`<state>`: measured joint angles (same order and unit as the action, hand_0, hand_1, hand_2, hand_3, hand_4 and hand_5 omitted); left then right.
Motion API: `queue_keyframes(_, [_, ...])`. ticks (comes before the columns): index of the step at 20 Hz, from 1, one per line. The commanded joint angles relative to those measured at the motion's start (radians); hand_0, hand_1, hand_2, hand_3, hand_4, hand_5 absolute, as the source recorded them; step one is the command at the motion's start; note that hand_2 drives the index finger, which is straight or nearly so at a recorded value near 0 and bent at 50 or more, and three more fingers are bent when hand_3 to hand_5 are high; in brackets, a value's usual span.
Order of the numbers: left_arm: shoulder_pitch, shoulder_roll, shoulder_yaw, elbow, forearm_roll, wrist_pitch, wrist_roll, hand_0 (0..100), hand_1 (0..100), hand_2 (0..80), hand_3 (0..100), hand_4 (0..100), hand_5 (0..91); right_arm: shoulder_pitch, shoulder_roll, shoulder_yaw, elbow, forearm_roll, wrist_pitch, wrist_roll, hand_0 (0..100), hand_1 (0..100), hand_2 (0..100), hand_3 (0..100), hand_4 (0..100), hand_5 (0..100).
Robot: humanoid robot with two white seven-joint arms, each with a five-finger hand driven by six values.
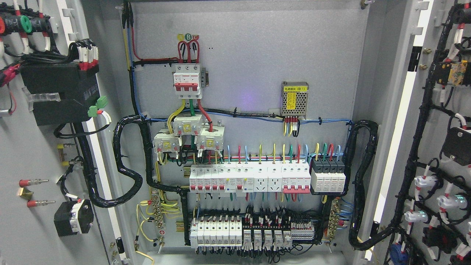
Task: Open door with both hands
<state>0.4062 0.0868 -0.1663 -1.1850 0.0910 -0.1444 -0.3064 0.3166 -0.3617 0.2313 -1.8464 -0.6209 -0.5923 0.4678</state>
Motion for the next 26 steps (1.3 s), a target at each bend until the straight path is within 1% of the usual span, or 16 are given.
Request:
queue_keyframes(1, [0.028, 0.110, -0.073, -0.510, 0.003, -0.010, 0.000, 0, 0, 0.0, 0, 0, 0.0, 0.013, -0.077, -0.173, -0.195, 0.000, -0.003, 0.000, 38, 0, 0, 0, 0, 0])
queue_keyframes(5, [0.069, 0.154, -0.076, -0.593, 0.007, -0.014, -0.002, 0, 0, 0.0, 0, 0, 0.0, 0.013, -0.105, -0.239, -0.228, 0.000, -0.003, 0.000, 38, 0, 0, 0, 0, 0])
queue_keyframes(8, [0.098, 0.160, -0.082, -0.639, 0.009, -0.017, -0.003, 0, 0, 0.0, 0, 0, 0.0, -0.001, -0.109, -0.244, -0.232, 0.000, -0.020, 0.000, 38, 0, 0, 0, 0, 0])
queue_keyframes(10, [0.120, 0.186, -0.084, -0.663, 0.009, -0.044, -0.003, 0, 0, 0.0, 0, 0, 0.0, -0.025, -0.111, -0.248, -0.232, 0.000, -0.021, 0.000, 38, 0, 0, 0, 0, 0])
queue_keyframes(12, [0.137, 0.200, -0.084, -0.688, 0.007, -0.082, -0.003, 0, 0, 0.0, 0, 0, 0.0, -0.048, -0.114, -0.262, -0.232, -0.002, -0.021, 0.000, 38, 0, 0, 0, 0, 0])
queue_keyframes(16, [0.141, 0.214, -0.084, -0.708, 0.007, -0.179, 0.001, 0, 0, 0.0, 0, 0, 0.0, -0.090, -0.144, -0.263, -0.221, -0.014, -0.008, 0.000, 38, 0, 0, 0, 0, 0])
queue_keyframes(18, [0.138, 0.217, -0.082, -0.708, 0.006, -0.239, 0.001, 0, 0, 0.0, 0, 0, 0.0, -0.090, -0.152, -0.273, -0.214, -0.016, 0.012, 0.000, 38, 0, 0, 0, 0, 0])
queue_keyframes(21, [0.131, 0.212, -0.079, -0.725, 0.006, -0.282, 0.001, 0, 0, 0.0, 0, 0, 0.0, -0.088, -0.163, -0.297, -0.212, -0.045, 0.028, 0.000, 38, 0, 0, 0, 0, 0])
queue_keyframes(23, [0.129, 0.206, -0.075, -0.739, 0.003, -0.355, 0.004, 0, 0, 0.0, 0, 0, 0.0, -0.088, -0.177, -0.306, -0.211, -0.075, 0.048, -0.001, 38, 0, 0, 0, 0, 0])
queue_keyframes(26, [0.126, 0.191, -0.064, -0.777, -0.002, -0.432, 0.004, 0, 0, 0.0, 0, 0, 0.0, -0.083, -0.178, -0.319, -0.202, -0.086, 0.051, -0.001, 38, 0, 0, 0, 0, 0])
